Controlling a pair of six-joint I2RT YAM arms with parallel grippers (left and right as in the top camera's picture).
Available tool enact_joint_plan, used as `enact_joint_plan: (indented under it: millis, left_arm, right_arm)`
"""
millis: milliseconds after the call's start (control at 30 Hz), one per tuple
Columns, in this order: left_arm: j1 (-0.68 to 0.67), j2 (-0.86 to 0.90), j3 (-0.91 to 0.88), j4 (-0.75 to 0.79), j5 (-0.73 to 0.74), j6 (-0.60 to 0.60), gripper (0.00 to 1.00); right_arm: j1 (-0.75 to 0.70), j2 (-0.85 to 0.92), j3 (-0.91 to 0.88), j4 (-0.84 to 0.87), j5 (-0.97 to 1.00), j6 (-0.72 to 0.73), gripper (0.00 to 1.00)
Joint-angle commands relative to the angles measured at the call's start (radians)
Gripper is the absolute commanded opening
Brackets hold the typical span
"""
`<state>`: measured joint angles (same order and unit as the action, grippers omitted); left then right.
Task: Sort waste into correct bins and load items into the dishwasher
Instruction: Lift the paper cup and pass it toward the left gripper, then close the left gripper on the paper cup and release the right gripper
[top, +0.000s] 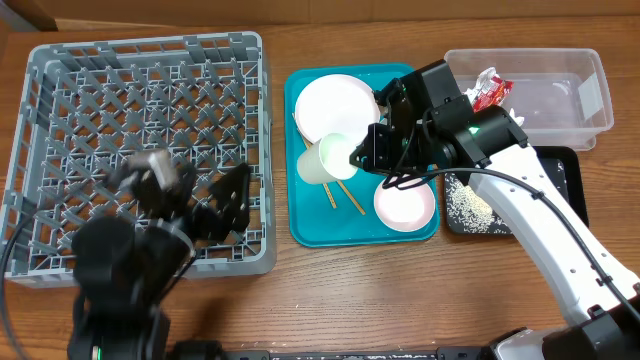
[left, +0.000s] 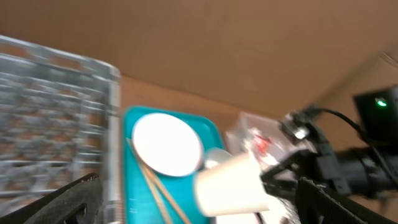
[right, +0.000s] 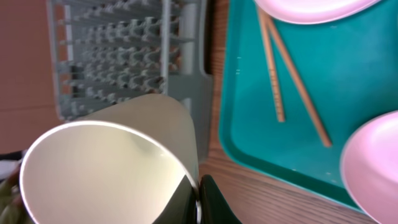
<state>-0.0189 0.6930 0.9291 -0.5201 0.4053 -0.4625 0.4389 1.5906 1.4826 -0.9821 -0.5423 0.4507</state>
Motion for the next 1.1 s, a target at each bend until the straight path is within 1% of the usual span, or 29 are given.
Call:
enact_joint_plan:
  millis: [0, 100, 167, 333, 400, 467, 500, 633, 700, 833, 967, 1067]
  left_arm:
    - [0.006, 0.099, 0.031, 0.013, 0.192, -0.021, 1.00]
    - [0.006, 0.180, 0.031, 0.008, 0.255, -0.111, 1.00]
    - [0.006, 0.231, 0.031, 0.023, 0.338, -0.208, 1.00]
    - [0.006, 0.333, 0.031, 0.119, 0.468, -0.340, 1.00]
    - [0.006, 0.362, 0.031, 0.161, 0.515, -0.418, 1.00]
    - [0.006, 0.388, 0.031, 0.243, 0.594, -0.467, 1.00]
    - [0.006, 0.404, 0.031, 0.309, 0.657, -0.491, 1.00]
    - [0.006, 0.466, 0.031, 0.496, 0.848, -0.596, 1.00]
    - [0.006, 0.499, 0.031, 0.532, 0.920, -0.618, 1.00]
    - [0.006, 0.557, 0.031, 0.532, 1.009, -0.616, 1.00]
    - [0.006, 0.589, 0.031, 0.539, 1.017, -0.643, 1.00]
    - [0.006, 0.587, 0.031, 0.597, 1.027, -0.673, 1.00]
  right_arm:
    - [-0.043, -0.029, 0.018, 0.031, -0.160, -0.037, 0.04]
    - [-0.103, -0.033, 0.018, 0.060, -0.293, -0.065, 0.04]
    - [-0.148, -0.033, 0.018, 0.076, -0.367, -0.068, 0.04]
    - [-0.244, -0.033, 0.018, 0.117, -0.520, -0.089, 0.04]
    - [-0.266, -0.033, 0.016, 0.141, -0.555, -0.089, 0.04]
    - [-0.274, -0.032, 0.016, 0.171, -0.574, -0.083, 0.04]
    - [-0.275, -0.031, 0.016, 0.196, -0.590, -0.072, 0.04]
    - [-0.260, -0.029, 0.016, 0.289, -0.642, -0.013, 0.04]
    - [-0.248, -0.029, 0.016, 0.341, -0.650, 0.024, 0.04]
    - [-0.211, -0.029, 0.016, 0.457, -0.665, 0.104, 0.04]
    - [-0.163, -0.025, 0.016, 0.495, -0.653, 0.126, 0.04]
    - [-0.137, -0.013, 0.014, 0.476, -0.605, 0.126, 0.04]
